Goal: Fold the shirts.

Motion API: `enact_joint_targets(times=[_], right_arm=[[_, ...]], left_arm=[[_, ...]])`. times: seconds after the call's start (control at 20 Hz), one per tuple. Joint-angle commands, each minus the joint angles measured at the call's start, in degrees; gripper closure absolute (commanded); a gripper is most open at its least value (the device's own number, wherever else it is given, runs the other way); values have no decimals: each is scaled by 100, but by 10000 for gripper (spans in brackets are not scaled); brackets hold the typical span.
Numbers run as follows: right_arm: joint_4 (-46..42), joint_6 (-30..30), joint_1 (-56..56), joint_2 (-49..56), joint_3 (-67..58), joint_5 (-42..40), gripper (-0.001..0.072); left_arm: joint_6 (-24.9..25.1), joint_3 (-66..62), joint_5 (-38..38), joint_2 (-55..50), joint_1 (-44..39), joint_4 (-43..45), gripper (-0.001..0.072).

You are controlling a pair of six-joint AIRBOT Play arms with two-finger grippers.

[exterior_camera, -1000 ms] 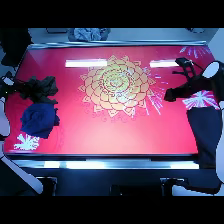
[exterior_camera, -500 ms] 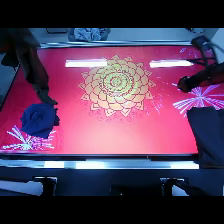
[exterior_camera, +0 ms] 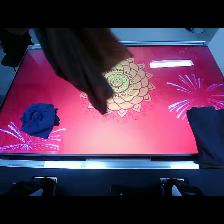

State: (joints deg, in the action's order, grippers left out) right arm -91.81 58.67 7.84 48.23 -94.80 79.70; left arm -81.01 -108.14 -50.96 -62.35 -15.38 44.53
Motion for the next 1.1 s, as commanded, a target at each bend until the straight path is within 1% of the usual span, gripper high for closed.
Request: enact_joint_targets(times=[0.0, 0.05, 0.15, 0.2, 0.25, 0.4, 0.5, 0.55, 0.6, 0.65, 0.7, 0.75, 0.8, 0.85, 0.95, 1.0, 1.05], right_arm=[[-190, -2, 2, -367, -4, 557, 101], [-184, -2, 2, -313, -4, 831, 101], [-140, -2, 2, -72, 52, 1412, 101], [-122, -2, 2, 90, 146, 1569, 101], [-70, -4, 2, 293, 297, 1628, 101], [369, -66, 0, 929, 981, 1300, 100], [894, -68, 0, 1379, 1495, 935, 99], [1237, -138, 0, 1587, 1685, 787, 99], [1537, -245, 0, 1764, 1759, 730, 96], [1788, -343, 2, 1919, 1764, 732, 92], [1910, -409, 2, 2002, 1764, 721, 57], [1910, -511, 2, 2024, 1764, 715, 3], [1860, -610, 20, 2024, 1764, 726, 3], [1753, -603, 20, 2024, 1764, 809, 2], [1676, -603, 17, 2039, 1838, 1084, 2], [1709, -605, 17, 2039, 1993, 1202, 3], [1775, -627, 17, 2039, 2223, 1314, 8]], left_arm=[[-483, 402, 39, 46, -728, 640, 673], [-627, 772, 20, 13, -850, 903, 673], [-863, 1915, 68, -92, -1058, 1298, 673], [-868, 2520, 116, -179, -1080, 1340, 673], [-1021, 3180, 243, -306, -1078, 1335, 672], [-1445, 4570, 629, -835, -966, 1331, 671], [-1714, 4822, 592, -1261, -767, 1329, 670], [-1720, 4771, 579, -1408, -614, 1193, 665], [-1714, 4656, 577, -1471, -426, 944, 523], [-1665, 4487, 529, -1475, -236, 734, 148], [-1521, 4194, 275, -1462, 4, 688, -13], [-1091, 3829, -173, -1460, 269, 702, -13], [-741, 3442, -715, -1460, 562, 785, -13], [-643, 3047, -1331, -1460, 887, 1099, -13], [-636, 2618, -2393, -1453, 1434, 2057, -13], [-619, 2656, -2785, -1443, 1661, 2524, -13], [-503, 2822, -3038, -1438, 1838, 2782, -13]])
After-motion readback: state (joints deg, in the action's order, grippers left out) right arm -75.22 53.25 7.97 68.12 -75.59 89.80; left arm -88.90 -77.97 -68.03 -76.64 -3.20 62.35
